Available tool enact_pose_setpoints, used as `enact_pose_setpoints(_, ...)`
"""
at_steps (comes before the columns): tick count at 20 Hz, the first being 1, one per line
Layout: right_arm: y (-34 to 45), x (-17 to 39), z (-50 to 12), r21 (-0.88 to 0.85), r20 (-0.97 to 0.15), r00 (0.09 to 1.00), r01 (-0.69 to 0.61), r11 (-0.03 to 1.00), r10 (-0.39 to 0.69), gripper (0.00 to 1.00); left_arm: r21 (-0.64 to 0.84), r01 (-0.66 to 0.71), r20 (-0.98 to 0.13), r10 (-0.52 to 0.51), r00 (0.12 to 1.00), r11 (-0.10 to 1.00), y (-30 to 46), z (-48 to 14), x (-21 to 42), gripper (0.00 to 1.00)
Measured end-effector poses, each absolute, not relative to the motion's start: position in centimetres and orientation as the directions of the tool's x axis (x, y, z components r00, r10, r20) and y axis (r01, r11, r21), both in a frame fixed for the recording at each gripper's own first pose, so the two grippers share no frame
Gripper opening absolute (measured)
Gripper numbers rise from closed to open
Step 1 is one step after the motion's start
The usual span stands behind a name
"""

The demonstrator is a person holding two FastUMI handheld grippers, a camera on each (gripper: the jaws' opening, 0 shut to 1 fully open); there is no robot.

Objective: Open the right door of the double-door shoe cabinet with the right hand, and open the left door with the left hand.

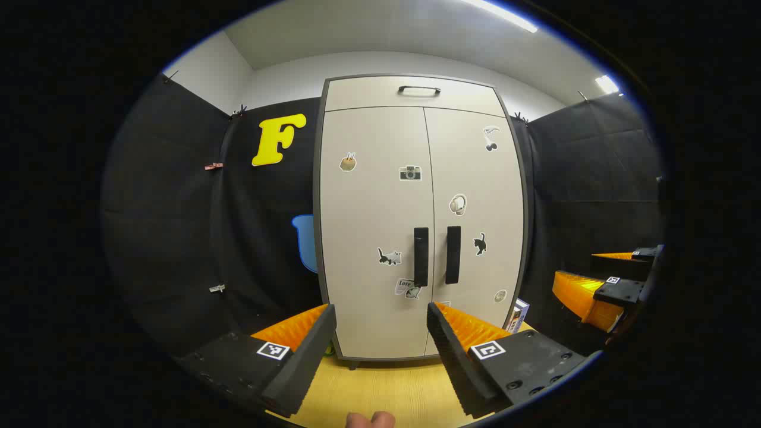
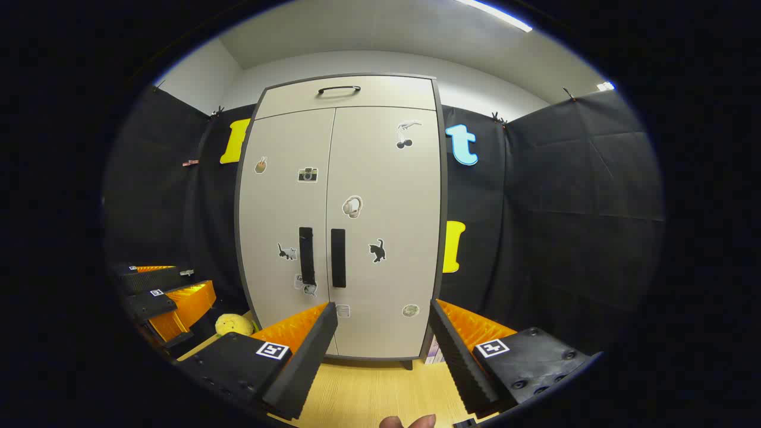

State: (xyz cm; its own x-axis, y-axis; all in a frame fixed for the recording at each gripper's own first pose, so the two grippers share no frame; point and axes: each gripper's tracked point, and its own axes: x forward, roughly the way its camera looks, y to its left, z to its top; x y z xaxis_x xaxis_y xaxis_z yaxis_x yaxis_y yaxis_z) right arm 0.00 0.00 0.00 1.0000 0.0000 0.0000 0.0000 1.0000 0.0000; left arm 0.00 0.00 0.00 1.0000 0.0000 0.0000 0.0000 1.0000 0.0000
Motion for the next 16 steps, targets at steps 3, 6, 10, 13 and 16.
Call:
enact_pose_setpoints(3,0.33,0.03,0.17,0.003,0.004,1.0,-0.003,1.0,0.003,0.98,0.001,-0.001,0.005,0.001,1.0,1.0,0.24,-0.01,0.06,0.95)
enact_pose_setpoints(6,0.48,-0.01,0.16,0.003,0.002,1.0,-0.002,1.0,0.002,0.98,0.0,0.0,0.004,0.0,1.0,1.0,0.28,-0.06,0.09,0.95)
enact_pose_setpoints(10,0.48,0.03,0.21,0.005,0.002,1.0,0.003,1.0,-0.003,0.98,0.0,-0.002,0.005,0.002,1.0,1.0,0.55,-0.12,0.11,0.95)
enact_pose_setpoints(13,0.65,-0.02,0.23,0.009,0.0,1.0,0.003,1.0,-0.003,0.98,-0.001,-0.002,0.007,0.002,1.0,1.0,0.61,-0.09,0.27,0.95)
enact_pose_setpoints(16,0.7,-0.01,0.24,0.005,0.0,1.0,0.005,1.0,-0.005,0.98,0.001,0.0,0.005,0.0,1.0,1.0,0.62,-0.14,0.27,0.95)
